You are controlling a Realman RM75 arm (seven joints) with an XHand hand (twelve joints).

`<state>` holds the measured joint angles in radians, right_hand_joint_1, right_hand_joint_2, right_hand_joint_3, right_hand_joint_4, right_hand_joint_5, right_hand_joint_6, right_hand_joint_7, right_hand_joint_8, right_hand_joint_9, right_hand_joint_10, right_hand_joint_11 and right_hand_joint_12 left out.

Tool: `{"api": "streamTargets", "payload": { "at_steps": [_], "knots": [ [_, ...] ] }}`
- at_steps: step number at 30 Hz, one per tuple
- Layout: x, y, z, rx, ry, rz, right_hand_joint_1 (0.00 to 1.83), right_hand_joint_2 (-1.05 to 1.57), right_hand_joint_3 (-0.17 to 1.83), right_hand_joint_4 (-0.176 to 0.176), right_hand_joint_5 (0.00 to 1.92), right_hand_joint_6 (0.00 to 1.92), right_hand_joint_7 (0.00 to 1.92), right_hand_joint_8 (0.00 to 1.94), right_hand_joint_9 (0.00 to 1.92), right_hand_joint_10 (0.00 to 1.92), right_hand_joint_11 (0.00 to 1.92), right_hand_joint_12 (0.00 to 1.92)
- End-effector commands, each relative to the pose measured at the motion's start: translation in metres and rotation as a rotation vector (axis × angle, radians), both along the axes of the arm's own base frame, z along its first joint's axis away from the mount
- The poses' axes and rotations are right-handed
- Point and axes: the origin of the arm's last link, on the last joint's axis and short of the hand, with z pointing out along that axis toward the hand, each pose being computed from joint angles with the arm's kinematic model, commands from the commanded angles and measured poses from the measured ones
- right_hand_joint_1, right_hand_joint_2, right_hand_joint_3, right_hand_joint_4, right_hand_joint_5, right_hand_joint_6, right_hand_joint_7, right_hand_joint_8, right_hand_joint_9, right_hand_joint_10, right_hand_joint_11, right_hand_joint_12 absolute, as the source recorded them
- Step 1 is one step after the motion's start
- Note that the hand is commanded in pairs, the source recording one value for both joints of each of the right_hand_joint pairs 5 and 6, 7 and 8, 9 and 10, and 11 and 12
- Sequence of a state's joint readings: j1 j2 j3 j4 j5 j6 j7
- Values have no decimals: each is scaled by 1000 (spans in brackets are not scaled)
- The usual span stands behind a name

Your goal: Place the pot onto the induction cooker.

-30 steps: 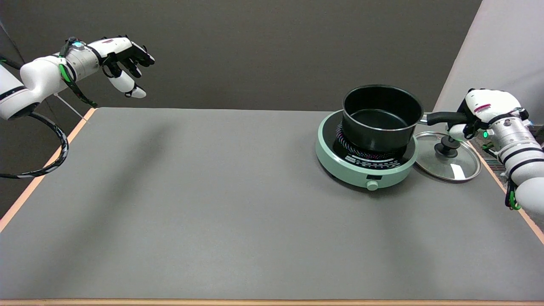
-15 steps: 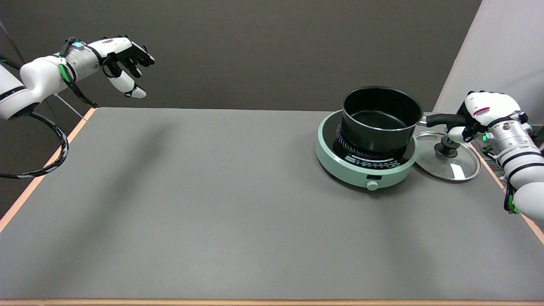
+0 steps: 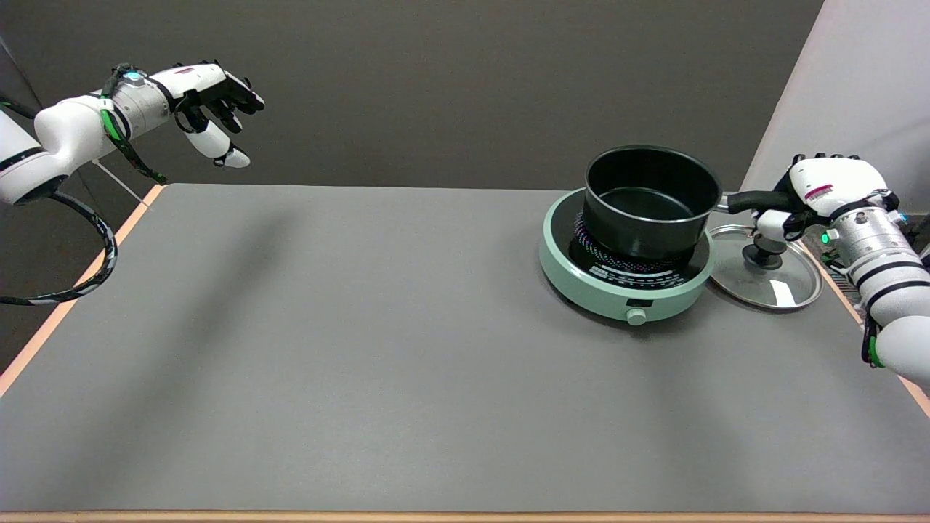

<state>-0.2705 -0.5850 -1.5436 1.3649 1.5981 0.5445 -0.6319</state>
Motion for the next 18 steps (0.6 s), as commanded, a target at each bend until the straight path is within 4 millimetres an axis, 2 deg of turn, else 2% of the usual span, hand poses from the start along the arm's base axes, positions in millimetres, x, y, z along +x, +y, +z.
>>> {"api": "streamTargets", "payload": {
  "at_steps": [1,2,3,6,10,11,13,15,18],
  "knots": [
    [-5,3,-3,9,16,-21,864,94,1248,-120,953,953,953,953,953,953,953,953],
    [-6,3,-3,9,16,-25,883,-23,1268,-152,882,882,882,882,882,882,882,882],
    [-8,5,-2,8,13,-28,947,-104,1259,-170,819,819,819,819,819,819,819,819],
    [-9,8,-3,3,13,-27,1049,-217,1203,-176,638,638,638,638,638,638,638,638],
    [-9,12,-2,-3,10,-25,1100,-374,1177,-176,510,510,510,510,510,510,510,510],
    [-8,12,-2,-4,10,-22,1107,-385,1205,-174,505,505,505,505,505,505,505,505],
    [-6,14,-1,-9,6,-14,1123,-445,1299,-146,472,472,472,472,472,472,472,472],
    [-1,16,1,-16,5,2,1131,-509,1347,-134,378,378,378,378,378,378,378,378],
    [8,20,5,-34,7,34,1127,-561,1325,-118,286,286,286,286,286,286,286,286]
  ]
}}
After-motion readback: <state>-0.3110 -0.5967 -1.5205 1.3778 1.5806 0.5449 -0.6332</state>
